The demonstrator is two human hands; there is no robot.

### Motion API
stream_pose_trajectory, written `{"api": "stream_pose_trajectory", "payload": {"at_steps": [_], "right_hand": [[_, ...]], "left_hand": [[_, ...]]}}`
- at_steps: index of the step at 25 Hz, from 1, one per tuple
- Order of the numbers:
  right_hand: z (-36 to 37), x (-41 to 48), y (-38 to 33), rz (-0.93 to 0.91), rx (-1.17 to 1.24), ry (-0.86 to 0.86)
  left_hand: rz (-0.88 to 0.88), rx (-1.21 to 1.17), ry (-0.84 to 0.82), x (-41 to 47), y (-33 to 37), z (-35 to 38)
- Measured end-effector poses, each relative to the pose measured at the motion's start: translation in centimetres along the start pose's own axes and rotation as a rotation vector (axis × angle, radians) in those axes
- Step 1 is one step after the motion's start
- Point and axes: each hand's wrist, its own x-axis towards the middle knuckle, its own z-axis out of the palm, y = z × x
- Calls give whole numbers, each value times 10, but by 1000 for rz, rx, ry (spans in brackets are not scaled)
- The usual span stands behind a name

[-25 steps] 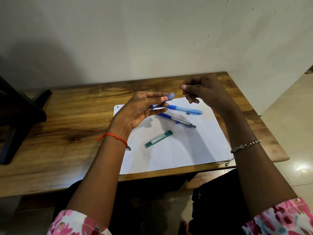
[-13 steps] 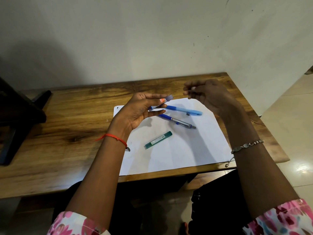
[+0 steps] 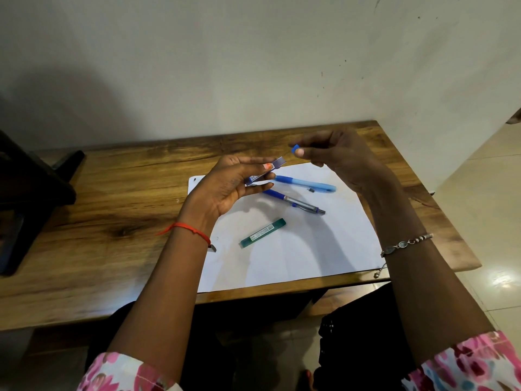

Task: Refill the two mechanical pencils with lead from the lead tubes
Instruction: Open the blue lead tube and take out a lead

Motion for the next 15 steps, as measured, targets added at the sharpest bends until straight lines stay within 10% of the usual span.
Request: {"api": "stream_pose_trajectory", "payload": {"at_steps": [15], "right_hand": [[9, -5, -10, 19, -171, 12]], "left_hand": [[-8, 1, -9, -1, 1, 0]]}}
